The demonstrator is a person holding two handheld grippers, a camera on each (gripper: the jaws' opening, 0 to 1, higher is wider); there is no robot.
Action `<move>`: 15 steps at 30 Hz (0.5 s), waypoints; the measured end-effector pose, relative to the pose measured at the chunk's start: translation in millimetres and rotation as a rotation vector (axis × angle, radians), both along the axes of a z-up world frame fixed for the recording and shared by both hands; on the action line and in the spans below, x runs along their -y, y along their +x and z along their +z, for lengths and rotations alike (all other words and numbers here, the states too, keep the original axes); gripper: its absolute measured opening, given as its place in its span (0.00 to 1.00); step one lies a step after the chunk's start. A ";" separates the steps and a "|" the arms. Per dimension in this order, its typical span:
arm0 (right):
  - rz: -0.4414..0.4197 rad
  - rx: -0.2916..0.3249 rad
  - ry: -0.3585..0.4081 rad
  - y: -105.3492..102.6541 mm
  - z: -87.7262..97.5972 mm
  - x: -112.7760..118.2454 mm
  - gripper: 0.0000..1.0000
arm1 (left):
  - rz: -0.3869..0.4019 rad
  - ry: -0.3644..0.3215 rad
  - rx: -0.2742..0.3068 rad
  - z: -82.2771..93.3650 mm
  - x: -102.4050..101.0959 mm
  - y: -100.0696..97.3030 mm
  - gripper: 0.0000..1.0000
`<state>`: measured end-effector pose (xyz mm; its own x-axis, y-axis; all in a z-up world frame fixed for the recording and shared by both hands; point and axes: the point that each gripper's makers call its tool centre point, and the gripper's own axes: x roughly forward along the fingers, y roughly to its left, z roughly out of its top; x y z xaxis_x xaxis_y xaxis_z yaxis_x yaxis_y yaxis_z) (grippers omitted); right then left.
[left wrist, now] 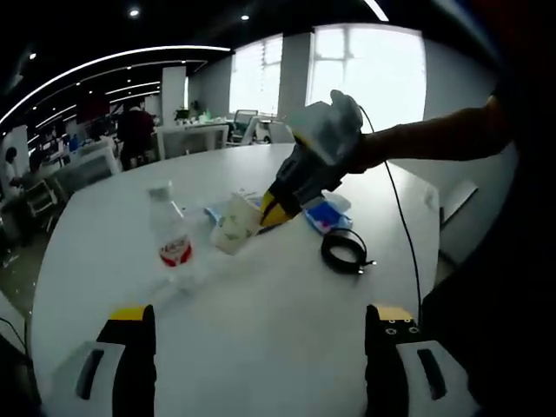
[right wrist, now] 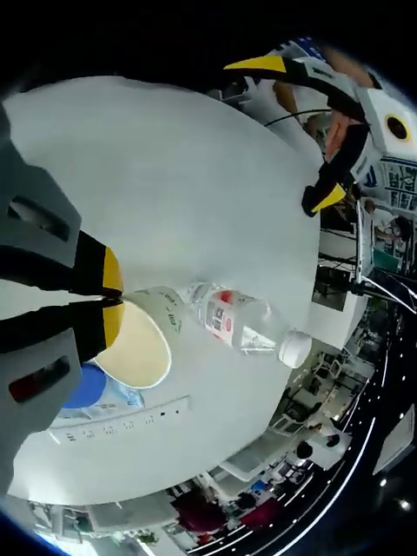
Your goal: Arrange the tabletop items into an orderly group along one side of the table until the central work area is clear of visible clutter.
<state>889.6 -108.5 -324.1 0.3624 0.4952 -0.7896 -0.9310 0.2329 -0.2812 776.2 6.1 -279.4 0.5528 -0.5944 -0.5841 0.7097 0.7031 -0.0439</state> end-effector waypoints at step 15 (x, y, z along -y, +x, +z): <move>0.141 0.021 -0.146 1.3 -15.5 -7.4 0.00 | 0.008 0.009 -0.005 1.0 -7.0 6.8 0.99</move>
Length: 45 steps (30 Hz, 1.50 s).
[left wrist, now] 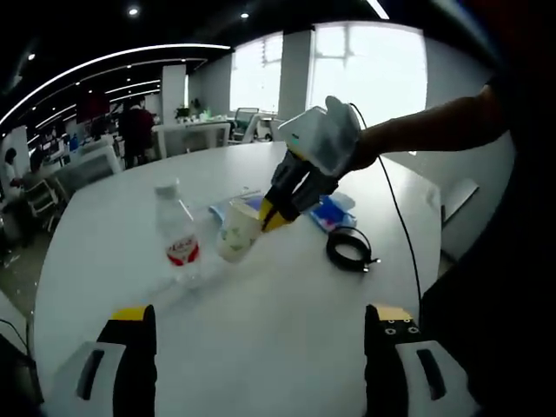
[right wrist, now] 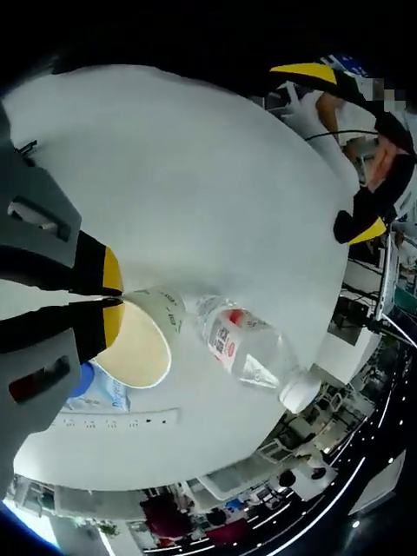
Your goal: Arrange the tabletop items into an orderly group along one side of the table until the central work area is clear of visible clutter.
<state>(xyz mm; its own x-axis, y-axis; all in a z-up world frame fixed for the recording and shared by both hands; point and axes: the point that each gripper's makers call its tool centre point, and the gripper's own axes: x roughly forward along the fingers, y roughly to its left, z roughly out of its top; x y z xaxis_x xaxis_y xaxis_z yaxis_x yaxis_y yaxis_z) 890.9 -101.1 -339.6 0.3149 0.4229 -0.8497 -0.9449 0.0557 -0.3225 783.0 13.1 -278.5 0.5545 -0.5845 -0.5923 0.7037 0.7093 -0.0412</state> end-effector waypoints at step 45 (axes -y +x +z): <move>0.254 0.153 -0.233 19.8 -8.9 -18.3 0.03 | 0.021 -0.021 -0.022 -6.6 -2.2 10.8 0.97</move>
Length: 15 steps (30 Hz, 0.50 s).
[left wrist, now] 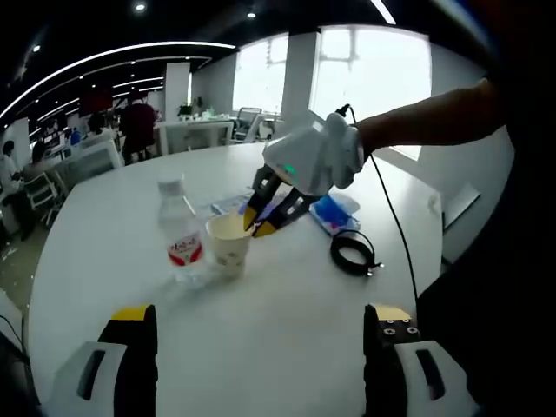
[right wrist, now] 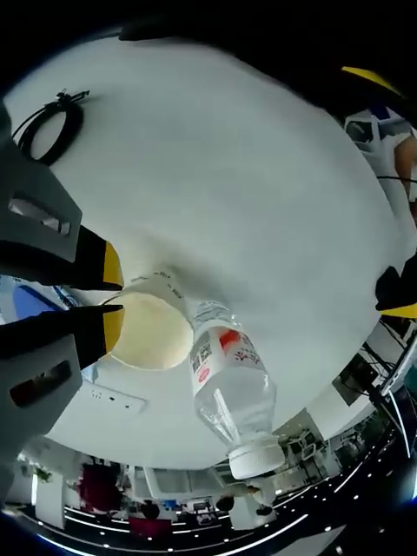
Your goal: Arrange the tabletop items into an orderly group along one side of the table until the central work area is clear of visible clutter.
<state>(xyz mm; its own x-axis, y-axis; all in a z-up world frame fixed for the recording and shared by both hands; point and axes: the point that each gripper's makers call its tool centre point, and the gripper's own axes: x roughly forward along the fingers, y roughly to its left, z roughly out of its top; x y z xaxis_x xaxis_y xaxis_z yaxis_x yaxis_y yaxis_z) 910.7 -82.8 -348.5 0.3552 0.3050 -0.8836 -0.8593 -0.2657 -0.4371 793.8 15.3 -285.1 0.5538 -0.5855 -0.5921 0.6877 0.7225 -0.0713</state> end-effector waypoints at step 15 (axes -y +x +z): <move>-0.020 -0.004 0.010 3.5 -3.3 -1.4 0.03 | 0.008 -0.001 -0.006 -2.4 -1.9 0.1 0.97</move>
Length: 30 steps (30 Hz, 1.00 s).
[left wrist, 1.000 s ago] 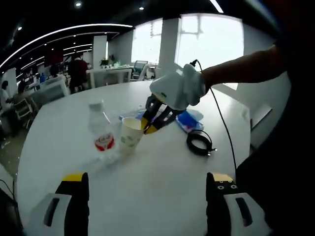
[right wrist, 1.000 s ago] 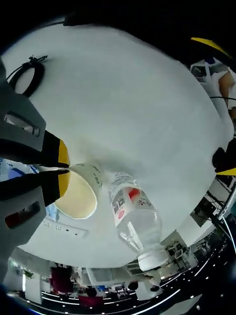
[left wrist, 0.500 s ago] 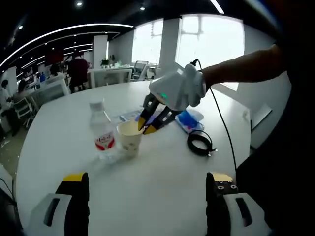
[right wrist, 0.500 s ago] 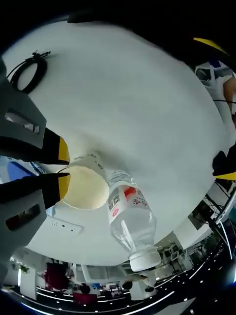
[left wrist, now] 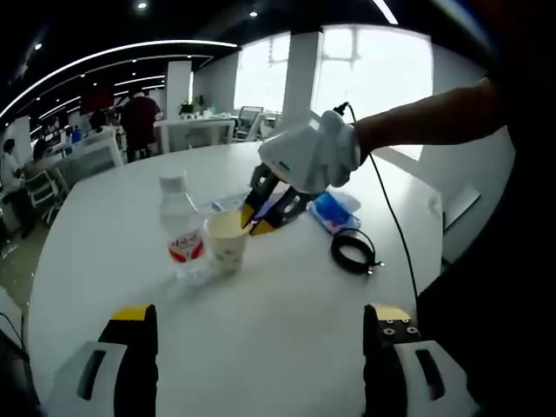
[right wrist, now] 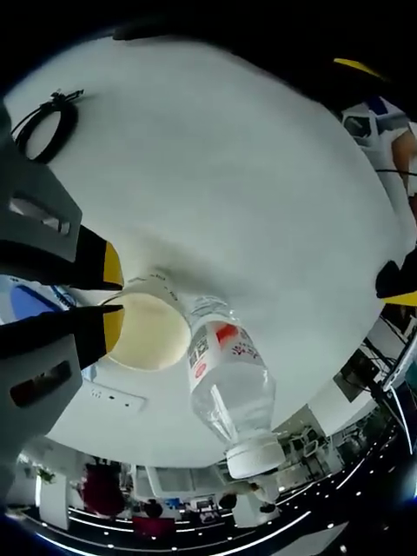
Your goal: Arrange the tabletop items into an orderly group along one side of the table until the central work area is clear of visible clutter.
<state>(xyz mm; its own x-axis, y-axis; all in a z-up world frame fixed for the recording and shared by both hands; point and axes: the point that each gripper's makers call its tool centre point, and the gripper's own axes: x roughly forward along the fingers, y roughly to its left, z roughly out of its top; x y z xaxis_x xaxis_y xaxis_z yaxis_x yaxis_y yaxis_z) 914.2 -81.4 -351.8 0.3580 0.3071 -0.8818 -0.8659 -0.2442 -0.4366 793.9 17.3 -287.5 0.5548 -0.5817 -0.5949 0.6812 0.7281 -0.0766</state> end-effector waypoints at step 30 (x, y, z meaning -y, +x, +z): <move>-0.151 -0.021 0.159 -9.3 19.3 5.3 0.22 | -0.021 0.000 0.007 3.0 16.5 -6.1 0.98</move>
